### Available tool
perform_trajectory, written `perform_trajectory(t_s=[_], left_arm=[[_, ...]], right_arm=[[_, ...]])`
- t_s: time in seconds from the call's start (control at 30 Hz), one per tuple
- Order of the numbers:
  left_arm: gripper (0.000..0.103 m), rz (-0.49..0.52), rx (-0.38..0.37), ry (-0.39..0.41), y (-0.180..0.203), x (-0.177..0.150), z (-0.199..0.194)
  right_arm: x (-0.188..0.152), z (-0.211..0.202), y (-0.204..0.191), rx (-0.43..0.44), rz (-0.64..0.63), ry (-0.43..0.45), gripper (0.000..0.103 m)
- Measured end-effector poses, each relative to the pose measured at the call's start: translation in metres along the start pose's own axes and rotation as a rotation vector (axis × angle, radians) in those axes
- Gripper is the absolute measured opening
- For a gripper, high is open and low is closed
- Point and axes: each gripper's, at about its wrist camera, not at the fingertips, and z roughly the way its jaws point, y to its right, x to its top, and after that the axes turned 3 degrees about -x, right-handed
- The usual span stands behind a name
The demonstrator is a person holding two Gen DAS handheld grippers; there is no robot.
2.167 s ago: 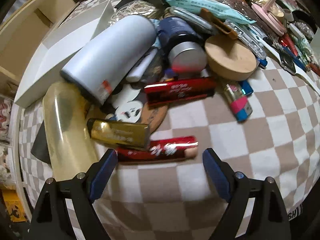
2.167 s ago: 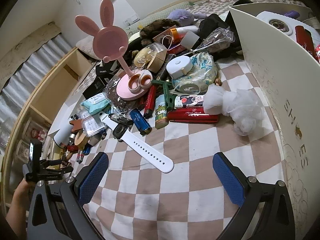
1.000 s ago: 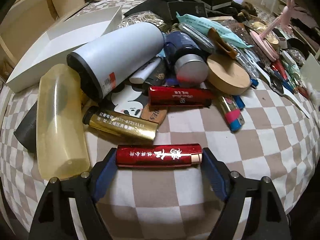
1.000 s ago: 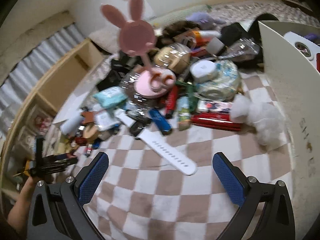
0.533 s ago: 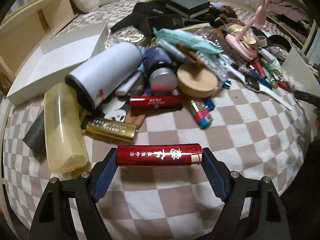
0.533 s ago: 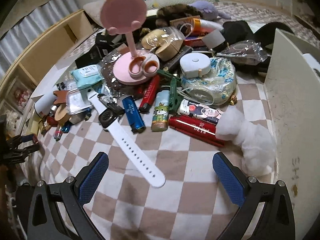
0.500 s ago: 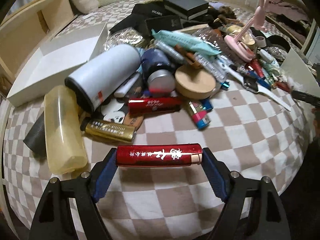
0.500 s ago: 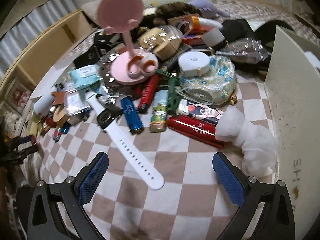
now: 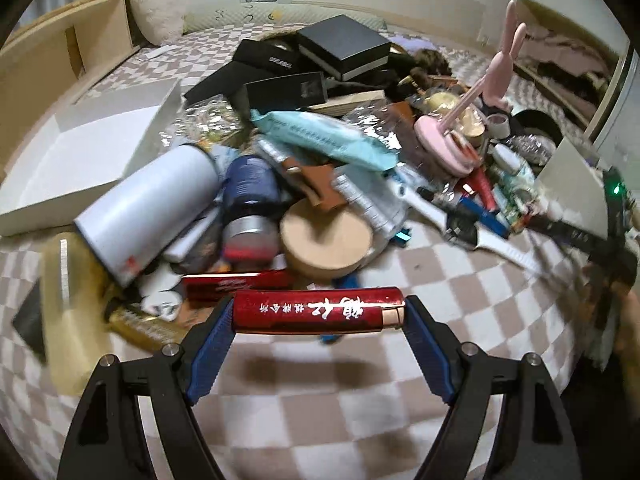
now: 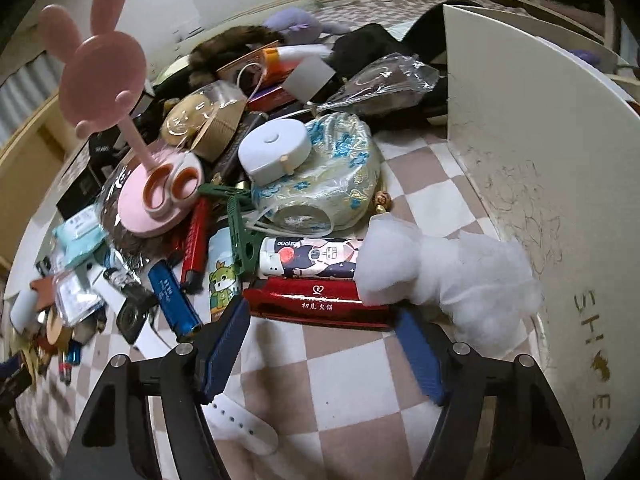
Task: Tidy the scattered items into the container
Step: 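Close right tool on a red First Look tube while left tool holds its tube, then lift both red tubes and carry them toward the white SHOES box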
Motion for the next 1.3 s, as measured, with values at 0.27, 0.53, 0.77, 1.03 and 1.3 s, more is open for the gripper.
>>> perform_trajectory(t_s=[0.27, 0.53, 0.77, 1.03, 1.3], left_arm=[[0.082, -0.050, -0.036, 0.043, 0.021, 0.006, 0.015], [0.082, -0.056, -0.030, 0.040, 0.045, 0.000, 0.024], [0.082, -0.096, -0.068, 0.042, 0.059, -0.017, 0.027], [0.082, -0.079, -0.060, 0.009, 0.079, -0.035, 0.039], [0.082, -0.038, -0.012, 0.003, 0.090, -0.038, 0.047]], right_arm=[[-0.005, 0.009, -0.018, -0.077, -0.034, 0.043, 0.089], [-0.007, 0.012, -0.020, -0.085, -0.046, 0.076, 0.087], [-0.011, 0.010, -0.019, -0.096, -0.077, 0.087, 0.084], [-0.031, -0.017, -0.013, -0.009, -0.085, 0.050, 0.083], [-0.066, -0.038, -0.023, 0.063, -0.132, 0.016, 0.083]])
